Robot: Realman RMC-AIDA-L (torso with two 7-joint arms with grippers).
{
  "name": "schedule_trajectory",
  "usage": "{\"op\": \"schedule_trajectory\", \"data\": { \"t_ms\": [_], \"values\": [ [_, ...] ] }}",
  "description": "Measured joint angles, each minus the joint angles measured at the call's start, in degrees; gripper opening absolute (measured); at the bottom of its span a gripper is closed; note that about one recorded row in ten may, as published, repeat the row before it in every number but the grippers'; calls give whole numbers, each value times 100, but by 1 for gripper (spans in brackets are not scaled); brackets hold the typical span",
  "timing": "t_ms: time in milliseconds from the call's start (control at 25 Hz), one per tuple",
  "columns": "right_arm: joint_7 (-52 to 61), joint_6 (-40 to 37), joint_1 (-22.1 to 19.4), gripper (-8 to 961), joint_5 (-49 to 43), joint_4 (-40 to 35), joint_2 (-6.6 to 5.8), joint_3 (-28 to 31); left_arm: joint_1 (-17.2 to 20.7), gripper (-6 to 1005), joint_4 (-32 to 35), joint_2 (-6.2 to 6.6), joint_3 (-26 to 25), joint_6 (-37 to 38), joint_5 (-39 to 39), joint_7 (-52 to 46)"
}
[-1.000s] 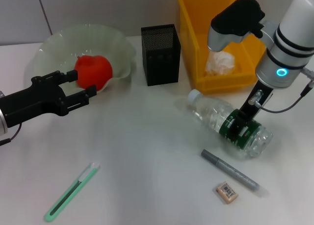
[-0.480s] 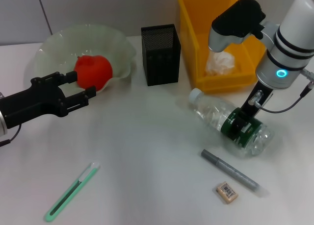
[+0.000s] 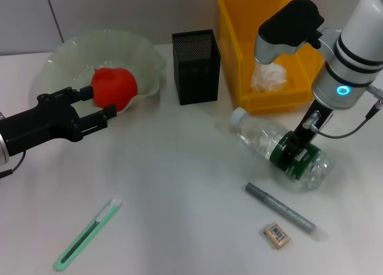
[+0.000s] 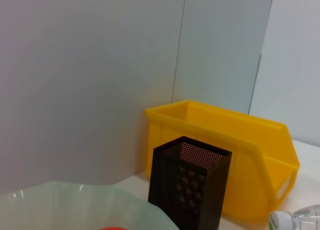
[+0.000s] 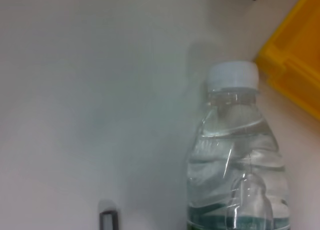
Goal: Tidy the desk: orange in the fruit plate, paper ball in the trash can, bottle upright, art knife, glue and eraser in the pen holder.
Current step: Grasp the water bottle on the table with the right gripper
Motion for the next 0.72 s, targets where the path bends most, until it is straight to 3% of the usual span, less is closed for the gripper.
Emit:
{"op": "schedule_trajectory", "data": {
  "t_ms": [720],
  "values": [
    [34,89,-9,783,-21,3,-9,8,-2,695,15,-12,0,-4,9,0]
  ]
}}
